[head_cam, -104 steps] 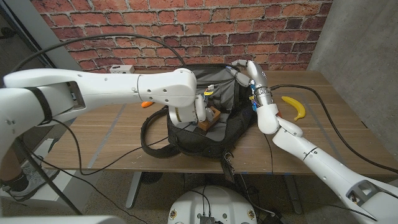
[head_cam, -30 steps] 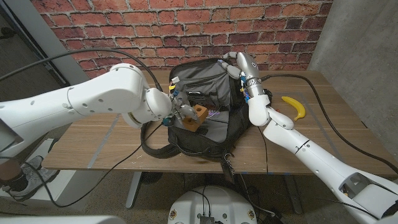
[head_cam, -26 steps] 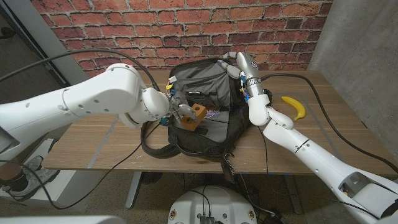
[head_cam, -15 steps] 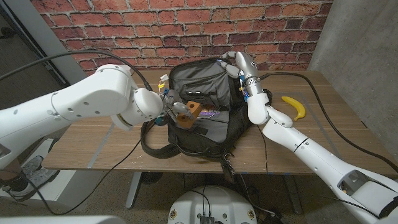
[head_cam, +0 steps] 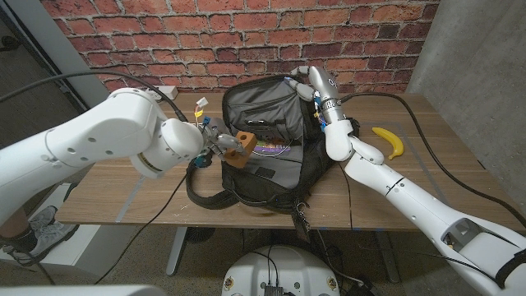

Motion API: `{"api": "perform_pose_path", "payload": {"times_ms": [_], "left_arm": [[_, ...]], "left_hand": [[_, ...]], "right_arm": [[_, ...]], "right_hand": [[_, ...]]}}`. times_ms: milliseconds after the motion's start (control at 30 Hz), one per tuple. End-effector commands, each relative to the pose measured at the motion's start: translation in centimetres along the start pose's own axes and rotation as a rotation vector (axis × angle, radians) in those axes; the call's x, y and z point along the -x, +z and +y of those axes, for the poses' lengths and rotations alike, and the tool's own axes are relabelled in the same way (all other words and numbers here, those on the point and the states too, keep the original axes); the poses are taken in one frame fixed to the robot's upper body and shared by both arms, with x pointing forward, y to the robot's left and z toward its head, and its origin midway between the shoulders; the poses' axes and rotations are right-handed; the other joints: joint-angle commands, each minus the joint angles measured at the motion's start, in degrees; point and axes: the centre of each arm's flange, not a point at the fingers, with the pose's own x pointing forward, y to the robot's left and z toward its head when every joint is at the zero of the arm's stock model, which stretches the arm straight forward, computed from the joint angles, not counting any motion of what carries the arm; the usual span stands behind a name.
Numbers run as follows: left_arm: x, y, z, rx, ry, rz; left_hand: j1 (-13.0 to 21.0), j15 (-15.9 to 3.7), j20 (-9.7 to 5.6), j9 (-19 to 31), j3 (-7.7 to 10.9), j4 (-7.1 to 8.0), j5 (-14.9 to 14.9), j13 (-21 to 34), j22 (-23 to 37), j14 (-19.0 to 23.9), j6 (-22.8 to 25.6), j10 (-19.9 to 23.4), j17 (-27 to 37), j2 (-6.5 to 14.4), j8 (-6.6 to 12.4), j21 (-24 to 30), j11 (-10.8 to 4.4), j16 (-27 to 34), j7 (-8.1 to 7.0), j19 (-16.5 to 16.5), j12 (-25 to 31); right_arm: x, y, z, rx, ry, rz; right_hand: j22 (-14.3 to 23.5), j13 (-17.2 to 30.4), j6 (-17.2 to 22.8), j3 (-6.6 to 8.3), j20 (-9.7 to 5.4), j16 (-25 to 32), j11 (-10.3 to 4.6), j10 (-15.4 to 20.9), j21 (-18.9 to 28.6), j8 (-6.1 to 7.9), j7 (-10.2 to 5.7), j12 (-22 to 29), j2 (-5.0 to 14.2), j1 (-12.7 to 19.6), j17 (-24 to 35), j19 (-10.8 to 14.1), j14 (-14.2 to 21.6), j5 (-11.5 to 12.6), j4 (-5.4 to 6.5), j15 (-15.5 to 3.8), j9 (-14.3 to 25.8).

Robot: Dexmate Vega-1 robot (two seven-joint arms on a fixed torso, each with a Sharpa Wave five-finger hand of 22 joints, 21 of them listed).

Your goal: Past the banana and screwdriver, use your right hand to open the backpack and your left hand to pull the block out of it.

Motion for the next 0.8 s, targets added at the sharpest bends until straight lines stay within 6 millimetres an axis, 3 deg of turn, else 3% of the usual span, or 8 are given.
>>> {"api": "perform_pose_path", "payload": {"times_ms": [33,800], "left_arm": [[1.3,-1.9,1.0,0.038,0.055,0.039],[2.5,-5.7,3.2,0.082,0.154,0.117]], "left_hand": [[3.59,-2.59,-0.11,6.90,-0.15,-0.03,0.37,0.32,-0.02,3.18,1.09,3.92,0.24,3.84,0.50,0.47,-3.41,-0.05,0.04,-0.03,0.56],[3.46,-2.67,-0.20,8.32,-0.15,0.07,0.45,0.47,-0.38,3.34,1.52,4.16,0.86,3.98,0.96,1.89,-3.56,-0.41,-0.32,-0.65,0.40]], "right_arm": [[-1.0,0.0,0.5,-0.006,0.014,-0.016],[-1.5,1.1,1.2,0.002,0.046,-0.042]], "right_hand": [[0.20,0.18,0.27,-0.31,-5.73,-0.11,0.19,0.28,0.37,0.25,-0.32,-0.16,0.62,0.40,0.20,-0.03,0.57,0.31,0.08,-9.09,0.22],[0.20,0.25,0.33,-0.35,-5.73,-0.28,0.17,0.39,0.37,0.33,-0.30,-0.21,0.66,0.45,0.34,-0.05,0.64,0.33,0.11,-9.11,0.24]]}}
